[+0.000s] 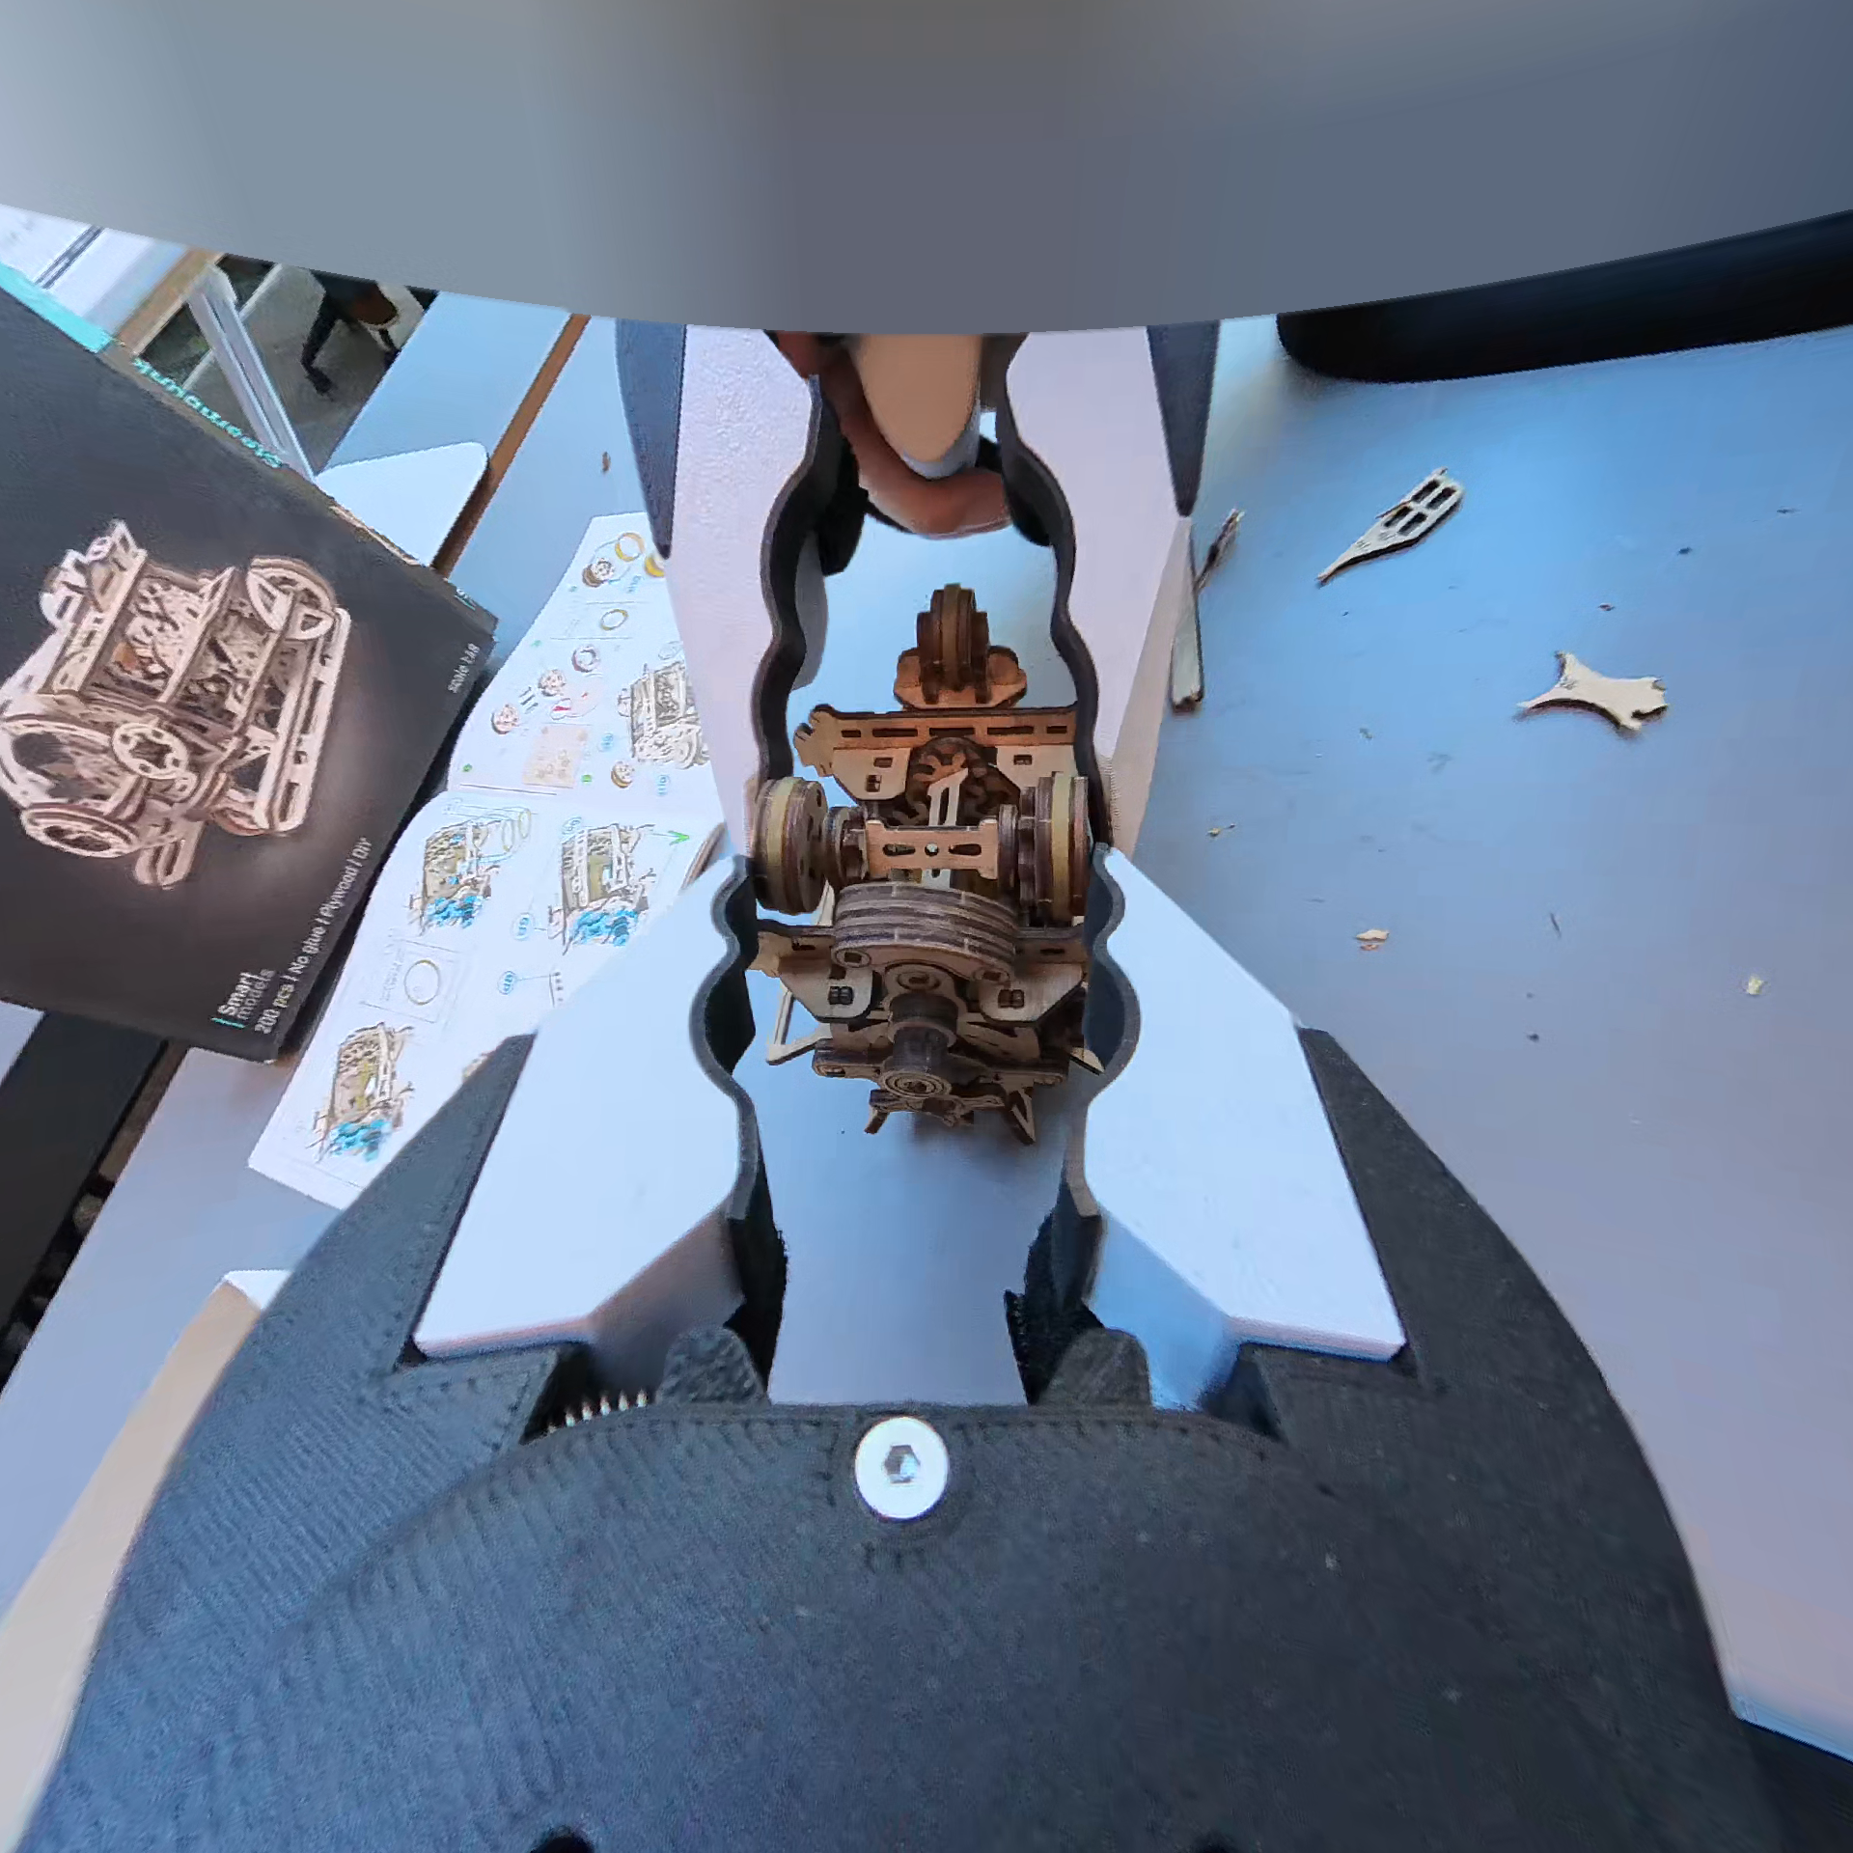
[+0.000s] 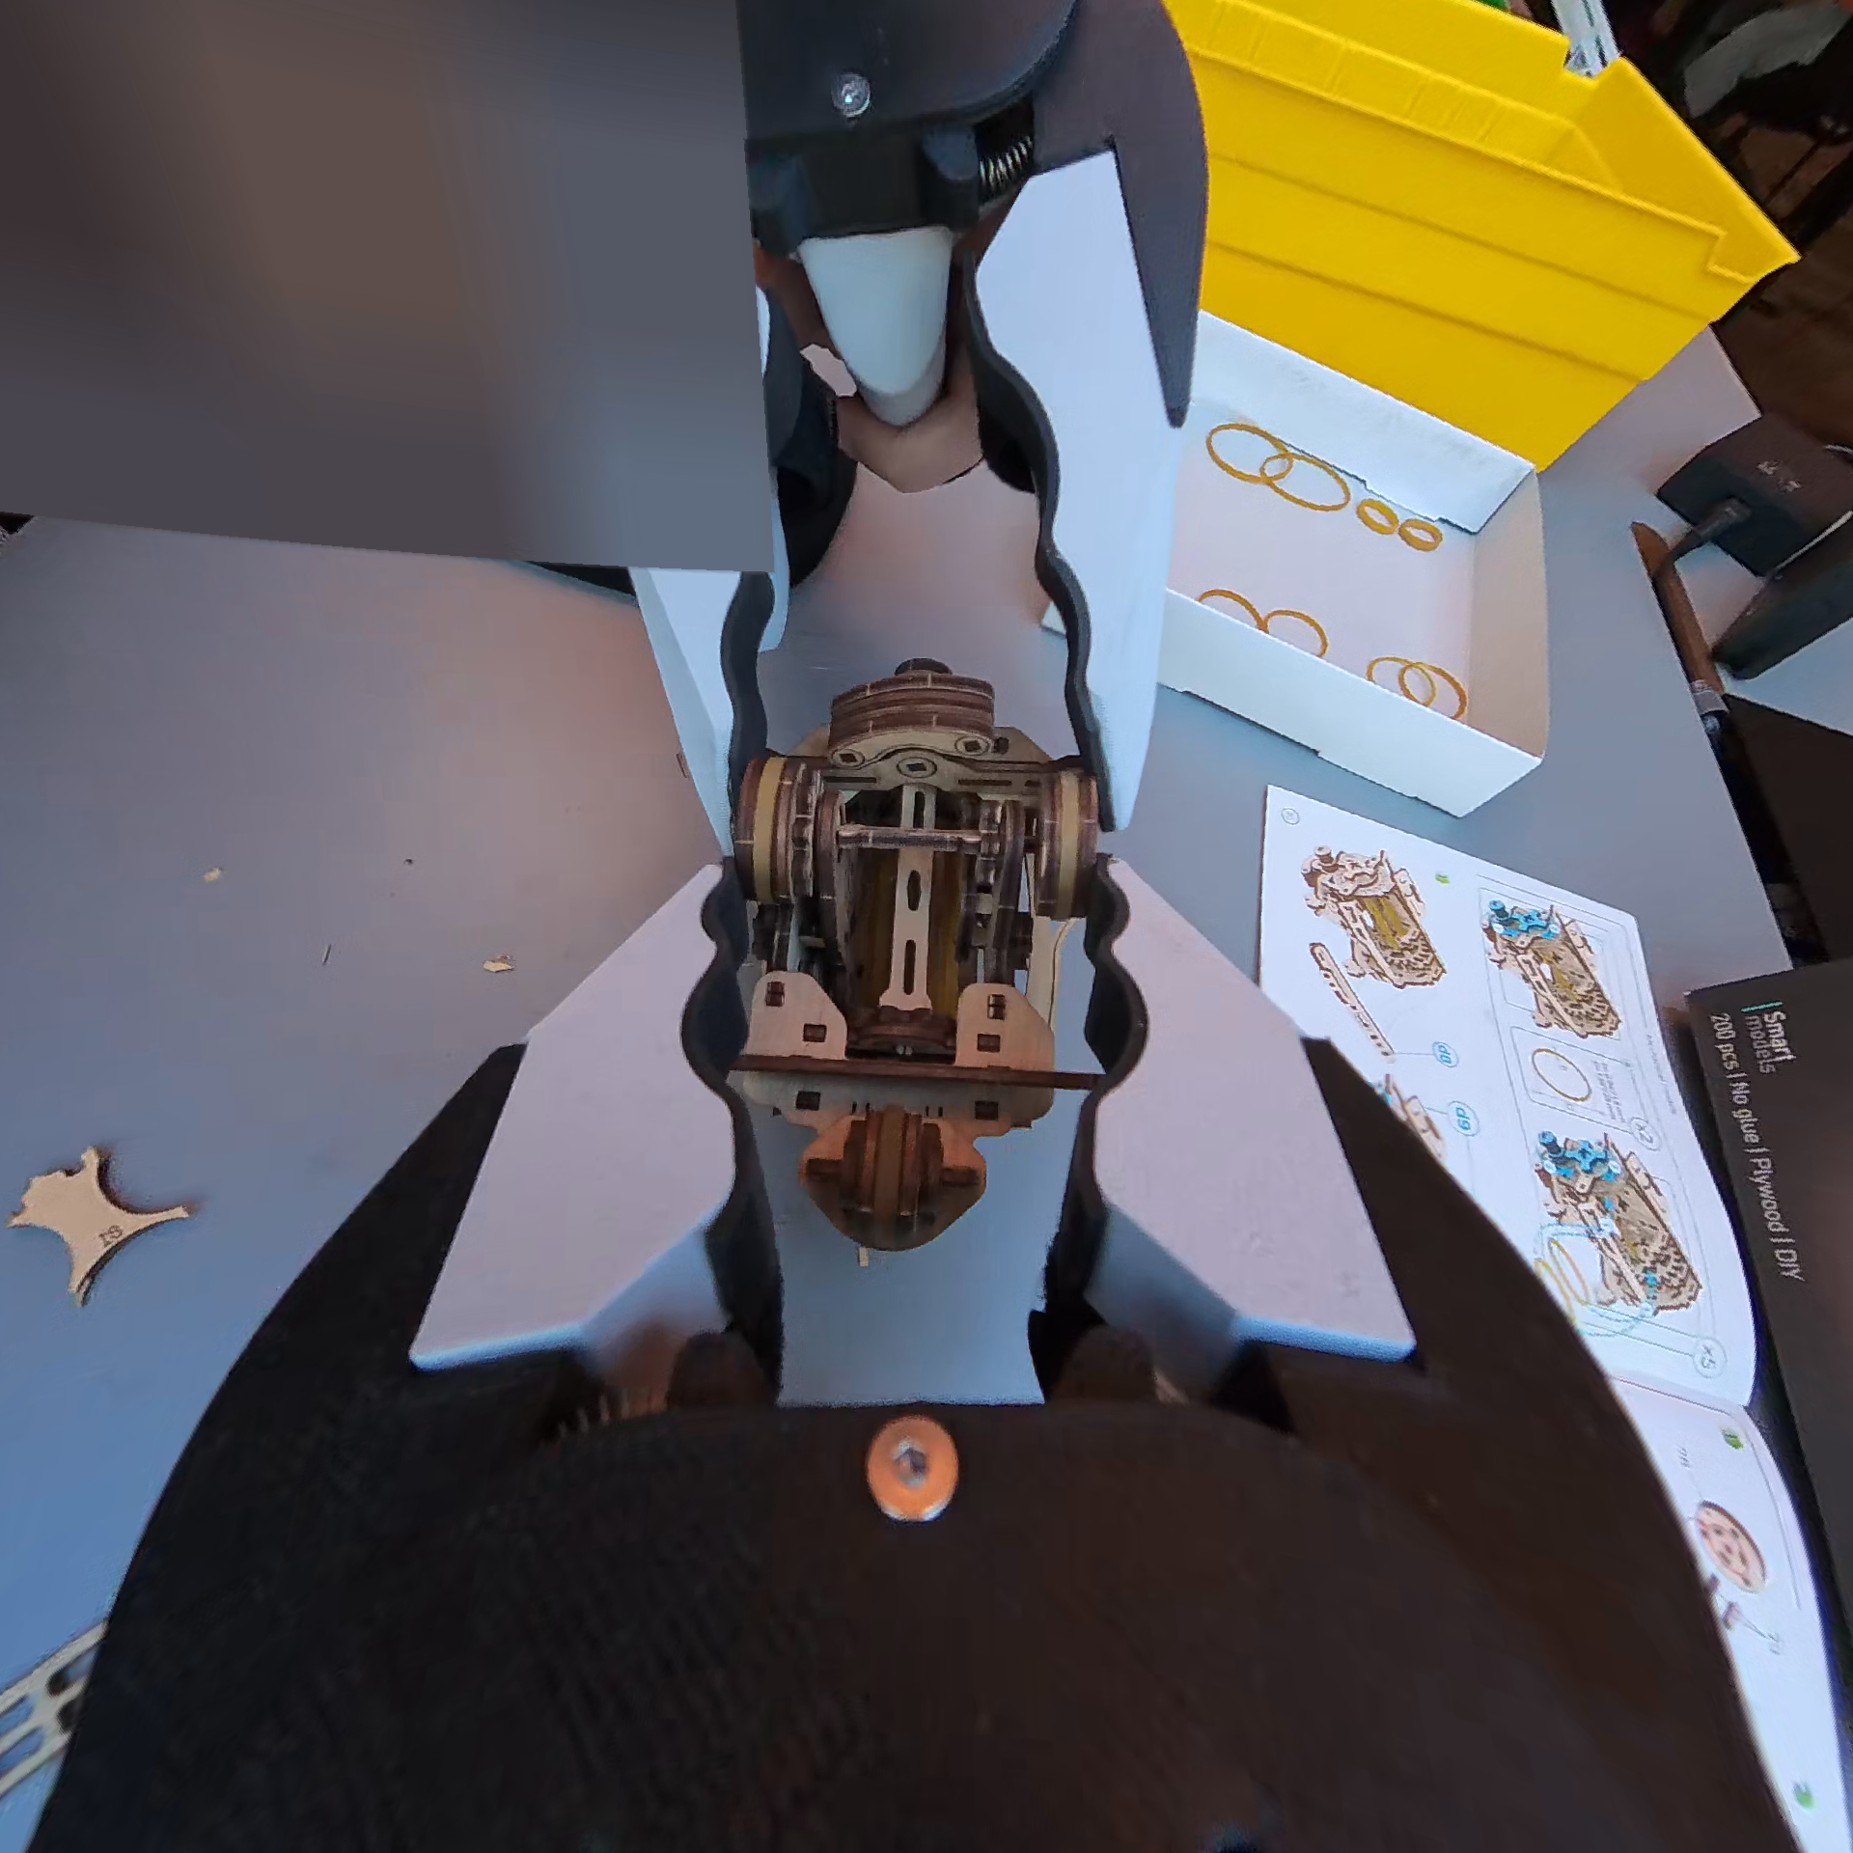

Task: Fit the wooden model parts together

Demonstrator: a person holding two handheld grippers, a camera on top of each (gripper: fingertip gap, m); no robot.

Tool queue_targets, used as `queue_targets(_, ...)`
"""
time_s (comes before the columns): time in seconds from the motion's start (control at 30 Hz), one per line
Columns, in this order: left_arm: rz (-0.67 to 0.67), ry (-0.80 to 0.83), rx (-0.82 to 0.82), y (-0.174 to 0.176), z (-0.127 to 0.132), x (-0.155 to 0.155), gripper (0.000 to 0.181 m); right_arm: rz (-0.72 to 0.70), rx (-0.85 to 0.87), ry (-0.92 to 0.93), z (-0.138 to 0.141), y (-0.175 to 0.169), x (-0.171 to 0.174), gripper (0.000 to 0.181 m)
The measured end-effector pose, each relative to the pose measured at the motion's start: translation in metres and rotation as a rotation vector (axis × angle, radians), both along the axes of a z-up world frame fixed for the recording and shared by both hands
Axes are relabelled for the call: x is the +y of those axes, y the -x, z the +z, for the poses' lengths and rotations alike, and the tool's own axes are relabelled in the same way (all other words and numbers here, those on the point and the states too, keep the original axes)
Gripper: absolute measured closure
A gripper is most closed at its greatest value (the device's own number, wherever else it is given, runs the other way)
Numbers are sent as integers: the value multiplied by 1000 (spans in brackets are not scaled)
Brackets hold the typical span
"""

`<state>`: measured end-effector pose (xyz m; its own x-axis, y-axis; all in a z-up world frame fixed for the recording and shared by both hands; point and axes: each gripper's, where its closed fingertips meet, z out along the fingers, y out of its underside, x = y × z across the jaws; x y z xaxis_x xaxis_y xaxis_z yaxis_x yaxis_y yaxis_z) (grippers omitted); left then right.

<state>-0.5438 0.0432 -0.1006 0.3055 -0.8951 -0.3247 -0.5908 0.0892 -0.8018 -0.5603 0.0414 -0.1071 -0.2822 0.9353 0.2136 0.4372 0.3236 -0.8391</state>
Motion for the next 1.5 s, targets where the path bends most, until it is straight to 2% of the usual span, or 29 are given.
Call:
queue_targets(0.33, 5, 61, -6, 4, -1, 16, 116, -6, -21, 7, -3, 3, 17, 115)
queue_targets(0.63, 6, 211, -50, 13, -1, 30, 115, 0, -102, 186, -4, 10, 30, 114)
queue_targets(0.9, 18, 209, -19, 14, -2, 45, 116, -19, -147, 351, -7, 10, 41, 114)
queue_targets(1.07, 1, 168, -27, 15, -3, 43, 114, -18, -140, 265, -8, 10, 40, 116)
queue_targets(1.5, 18, 151, 18, 14, -4, 41, 115, -23, -133, 209, -8, 9, 39, 118)
